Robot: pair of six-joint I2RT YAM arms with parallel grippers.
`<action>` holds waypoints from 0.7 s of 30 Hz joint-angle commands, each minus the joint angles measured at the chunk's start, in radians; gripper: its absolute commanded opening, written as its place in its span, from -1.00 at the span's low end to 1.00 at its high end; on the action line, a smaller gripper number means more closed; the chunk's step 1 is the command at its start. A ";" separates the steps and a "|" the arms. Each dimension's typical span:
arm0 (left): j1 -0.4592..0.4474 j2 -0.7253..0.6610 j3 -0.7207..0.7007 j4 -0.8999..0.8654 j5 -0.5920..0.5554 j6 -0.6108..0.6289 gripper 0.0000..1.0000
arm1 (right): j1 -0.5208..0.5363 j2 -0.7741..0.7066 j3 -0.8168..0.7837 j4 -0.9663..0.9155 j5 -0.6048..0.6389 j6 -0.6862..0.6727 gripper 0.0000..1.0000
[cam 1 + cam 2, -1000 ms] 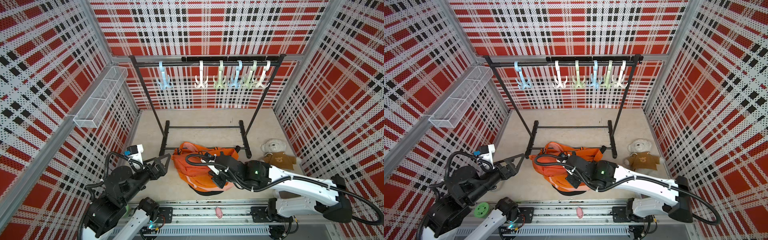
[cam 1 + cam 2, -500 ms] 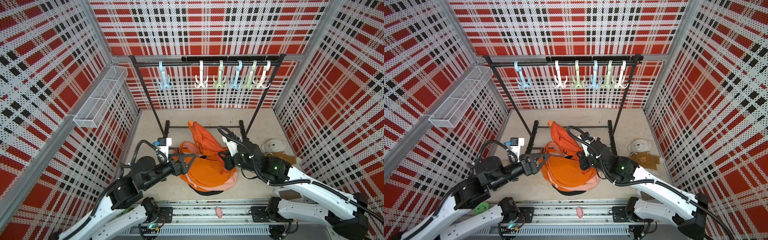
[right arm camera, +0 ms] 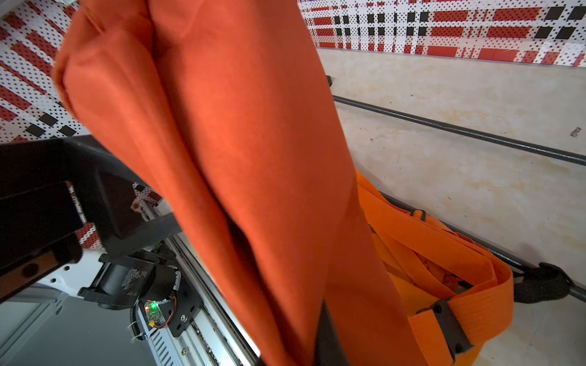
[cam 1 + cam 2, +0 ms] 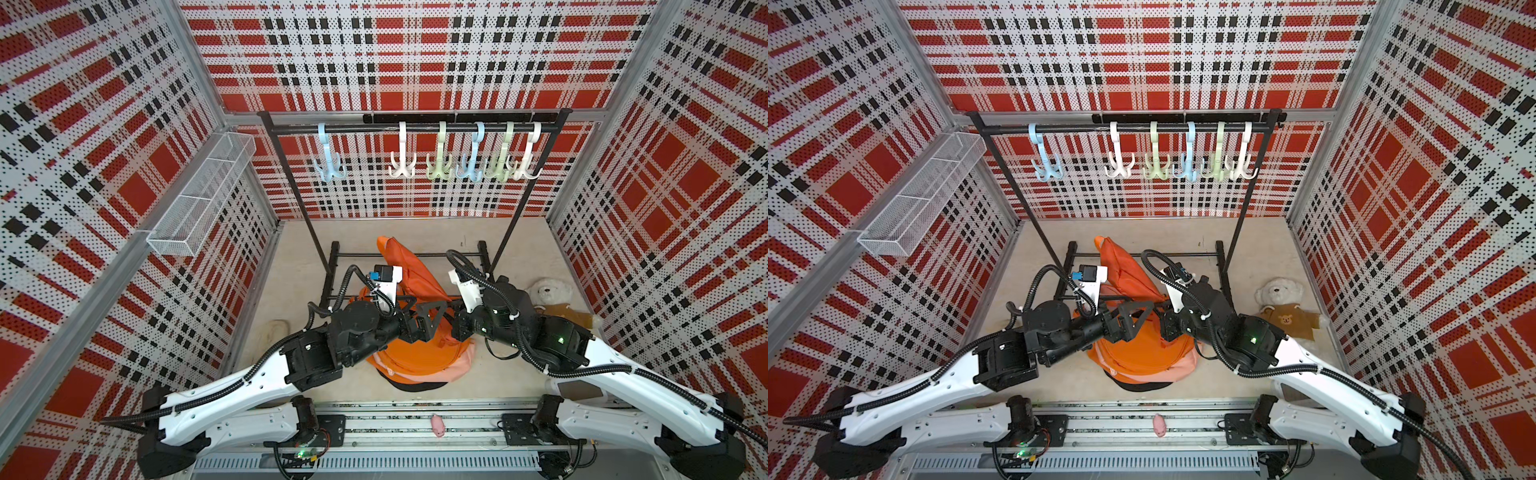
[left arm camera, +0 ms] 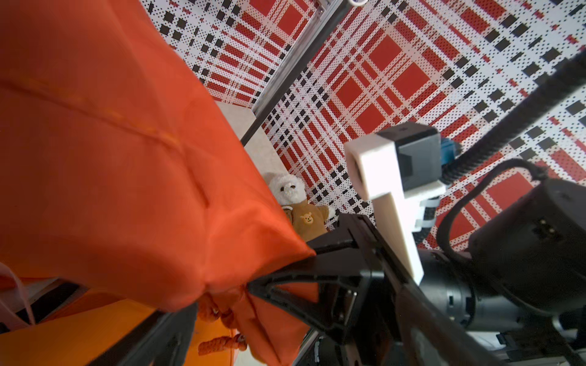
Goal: Hang the bag on a hook
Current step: Pick up the bag from the bag.
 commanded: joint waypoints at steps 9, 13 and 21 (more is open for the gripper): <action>0.081 0.054 0.020 0.021 -0.072 -0.106 1.00 | 0.050 -0.004 -0.006 0.106 0.041 0.006 -1.00; 0.087 0.084 0.034 0.063 -0.066 -0.102 0.68 | 0.059 0.020 -0.017 0.124 0.042 0.009 -1.00; 0.096 0.123 0.100 0.022 -0.035 -0.073 -0.54 | 0.072 0.006 -0.013 0.095 0.130 0.009 -0.54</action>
